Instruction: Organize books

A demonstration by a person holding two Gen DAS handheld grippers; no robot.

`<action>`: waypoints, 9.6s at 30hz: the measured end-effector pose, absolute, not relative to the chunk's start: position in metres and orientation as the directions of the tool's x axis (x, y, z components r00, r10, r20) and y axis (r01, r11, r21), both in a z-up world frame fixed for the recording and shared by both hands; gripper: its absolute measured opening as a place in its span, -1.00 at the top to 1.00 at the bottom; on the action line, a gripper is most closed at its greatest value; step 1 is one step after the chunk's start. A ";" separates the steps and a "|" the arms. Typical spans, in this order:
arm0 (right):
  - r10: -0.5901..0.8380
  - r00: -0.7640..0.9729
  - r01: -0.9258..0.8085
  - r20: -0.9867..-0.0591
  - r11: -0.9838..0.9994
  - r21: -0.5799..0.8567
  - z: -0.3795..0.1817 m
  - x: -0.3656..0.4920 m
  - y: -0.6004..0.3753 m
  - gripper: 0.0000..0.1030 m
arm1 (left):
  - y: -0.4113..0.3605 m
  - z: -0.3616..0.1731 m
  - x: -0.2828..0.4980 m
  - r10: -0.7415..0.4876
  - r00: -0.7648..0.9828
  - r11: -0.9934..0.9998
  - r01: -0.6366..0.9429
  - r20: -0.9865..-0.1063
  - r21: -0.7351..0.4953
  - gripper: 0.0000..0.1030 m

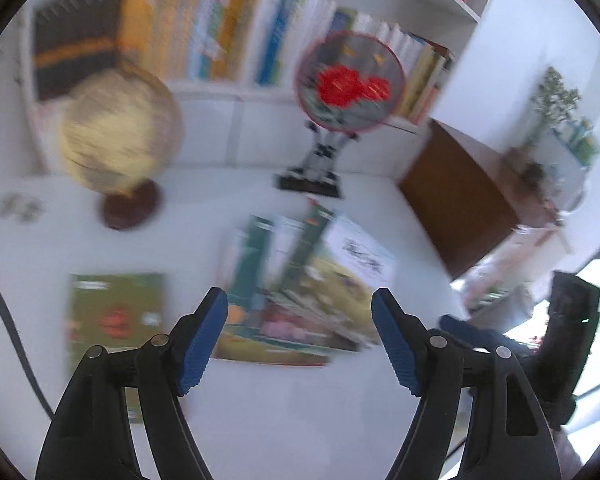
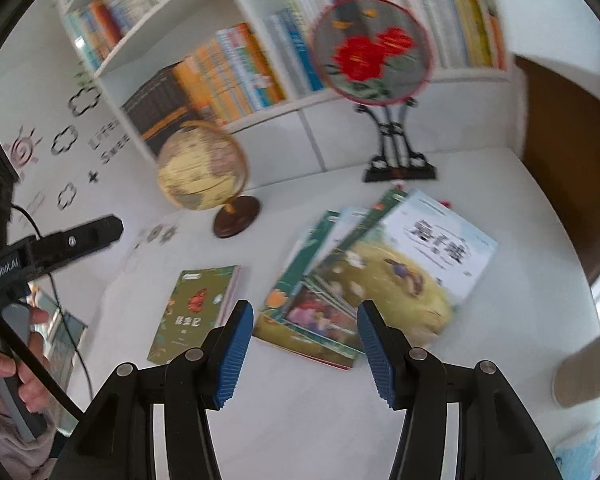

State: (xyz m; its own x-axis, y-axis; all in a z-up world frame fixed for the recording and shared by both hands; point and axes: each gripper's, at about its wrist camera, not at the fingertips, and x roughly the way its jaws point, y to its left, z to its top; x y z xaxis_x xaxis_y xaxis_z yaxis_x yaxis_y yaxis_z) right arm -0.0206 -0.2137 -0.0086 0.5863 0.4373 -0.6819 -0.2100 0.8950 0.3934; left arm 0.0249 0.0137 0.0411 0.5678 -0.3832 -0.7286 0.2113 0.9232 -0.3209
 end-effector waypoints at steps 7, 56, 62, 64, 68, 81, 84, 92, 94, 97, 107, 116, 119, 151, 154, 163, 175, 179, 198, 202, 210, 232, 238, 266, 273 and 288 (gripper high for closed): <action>0.398 0.547 -0.059 -0.736 0.896 0.440 -0.055 0.000 -0.254 -0.03 | -0.045 -0.015 0.082 -0.543 0.401 0.827 0.408 -0.738 -0.387 -0.42; 0.398 0.474 -0.079 -0.785 0.907 0.413 -0.160 0.085 -0.263 -0.21 | -0.123 -0.131 0.143 -0.542 0.034 0.725 0.525 -0.840 -0.446 -0.42; 0.309 0.546 0.066 -0.779 0.910 0.408 -0.160 0.072 -0.311 -0.20 | -0.129 -0.133 0.147 -0.529 0.034 0.750 0.486 -0.848 -0.448 -0.43; 0.353 0.506 0.090 -0.787 0.886 0.455 -0.171 0.075 -0.322 -0.21 | -0.136 -0.133 0.150 -0.510 0.046 0.758 0.496 -0.859 -0.423 -0.45; 0.351 0.508 0.083 -0.787 0.889 0.450 -0.178 0.077 -0.323 -0.32 | -0.141 -0.134 0.153 -0.506 0.066 0.773 0.478 -0.860 -0.418 -0.57; 0.413 0.500 0.050 -0.761 0.864 0.501 -0.178 0.077 -0.321 -0.58 | -0.145 -0.131 0.141 -0.430 0.116 0.816 0.475 -0.895 -0.330 -0.62; 0.460 0.490 0.044 -0.740 0.835 0.548 -0.180 0.075 -0.320 -0.58 | -0.138 -0.130 0.127 -0.407 0.122 0.820 0.486 -0.905 -0.303 -0.62; 0.572 0.413 -0.096 -0.709 0.801 0.590 -0.171 0.059 -0.288 -0.58 | -0.074 -0.141 0.068 -0.426 0.128 0.870 0.328 -0.896 -0.367 -0.62; 0.608 0.377 -0.165 -0.699 0.786 0.595 -0.172 0.057 -0.274 -0.58 | -0.062 -0.155 0.065 -0.428 0.104 0.886 0.245 -0.898 -0.394 -0.63; 0.605 0.380 -0.132 -0.700 0.785 0.606 -0.181 0.055 -0.279 -0.57 | -0.047 -0.172 0.068 -0.420 0.112 0.906 0.112 -0.901 -0.408 -0.67; 0.690 0.224 -0.112 -0.688 0.720 0.685 -0.202 0.047 -0.273 0.32 | -0.047 -0.148 0.063 -0.382 0.213 0.923 0.124 -0.899 -0.363 0.11; 0.592 0.332 -0.340 -0.735 0.801 0.492 -0.144 0.020 -0.240 0.70 | -0.024 -0.105 0.037 -0.447 0.336 0.893 0.110 -0.829 -0.437 0.34; 0.555 0.364 -0.420 -0.748 0.814 0.401 -0.123 0.010 -0.221 0.70 | -0.025 -0.092 0.030 -0.413 0.362 0.911 0.150 -0.835 -0.385 0.34; 0.609 0.310 -0.601 -0.730 0.720 0.345 -0.070 0.015 0.022 0.70 | 0.235 -0.079 0.002 -0.355 0.530 0.893 -0.053 -0.770 -0.447 0.34; 0.595 0.291 -0.596 -0.749 0.725 0.345 -0.084 0.019 0.048 0.69 | 0.255 -0.095 0.008 -0.369 0.514 0.883 -0.067 -0.774 -0.465 0.34; 0.542 0.284 -0.541 -0.791 0.772 0.335 -0.114 0.029 0.077 0.69 | 0.272 -0.127 0.016 -0.414 0.455 0.874 -0.043 -0.789 -0.484 0.33; 0.511 0.247 -0.471 -0.823 0.806 0.359 -0.136 0.040 0.074 0.69 | 0.276 -0.144 0.015 -0.434 0.410 0.864 -0.062 -0.802 -0.499 0.33; 0.506 0.230 -0.470 -0.832 0.806 0.360 -0.141 0.039 0.076 0.68 | 0.278 -0.149 0.014 -0.421 0.395 0.868 -0.085 -0.816 -0.489 0.33; 0.482 0.176 -0.391 -0.858 0.835 0.388 -0.158 0.047 0.076 0.65 | 0.280 -0.154 0.012 -0.386 0.367 0.876 -0.142 -0.846 -0.461 0.30; 0.485 0.172 -0.380 -0.857 0.836 0.397 -0.158 0.048 0.076 0.65 | 0.281 -0.154 0.012 -0.380 0.370 0.876 -0.151 -0.848 -0.459 0.30; 0.456 0.152 -0.343 -0.877 0.857 0.385 -0.163 0.051 0.077 0.54 | 0.287 -0.151 0.011 -0.356 0.382 0.879 -0.172 -0.853 -0.444 0.25; 0.496 0.340 -0.214 -0.799 0.868 0.448 -0.136 0.011 -0.048 0.20 | 0.224 -0.075 -0.080 -0.210 0.421 0.899 -0.271 -0.883 -0.343 -0.31; 0.488 0.427 -0.238 -0.761 0.873 0.426 -0.115 0.015 -0.106 0.08 | 0.159 -0.067 -0.058 -0.227 0.457 0.898 -0.243 -0.860 -0.367 -0.37; 0.431 0.436 0.047 -0.790 0.866 0.498 -0.188 0.067 -0.270 -0.19 | -0.086 -0.109 0.159 -0.307 0.270 0.909 0.369 -0.913 -0.196 -0.37; 0.378 0.482 -0.017 -0.791 0.906 0.422 -0.185 0.078 -0.262 -0.51 | -0.130 -0.121 0.189 -0.286 0.244 0.858 0.496 -0.927 -0.134 -0.37; 0.456 0.480 -0.034 -0.750 0.864 0.503 -0.184 0.077 -0.275 -0.77 | -0.121 -0.118 0.152 -0.301 0.224 0.864 0.475 -0.927 -0.166 -0.44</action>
State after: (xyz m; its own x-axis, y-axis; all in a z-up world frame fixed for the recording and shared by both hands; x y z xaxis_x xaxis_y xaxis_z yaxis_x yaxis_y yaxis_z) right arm 0.0766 -0.2749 -0.1840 0.4797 0.4556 -0.7499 -0.0345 0.8637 0.5028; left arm 0.1521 -0.1208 -0.1184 0.2240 -0.3010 -0.9269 0.4748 0.8643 -0.1660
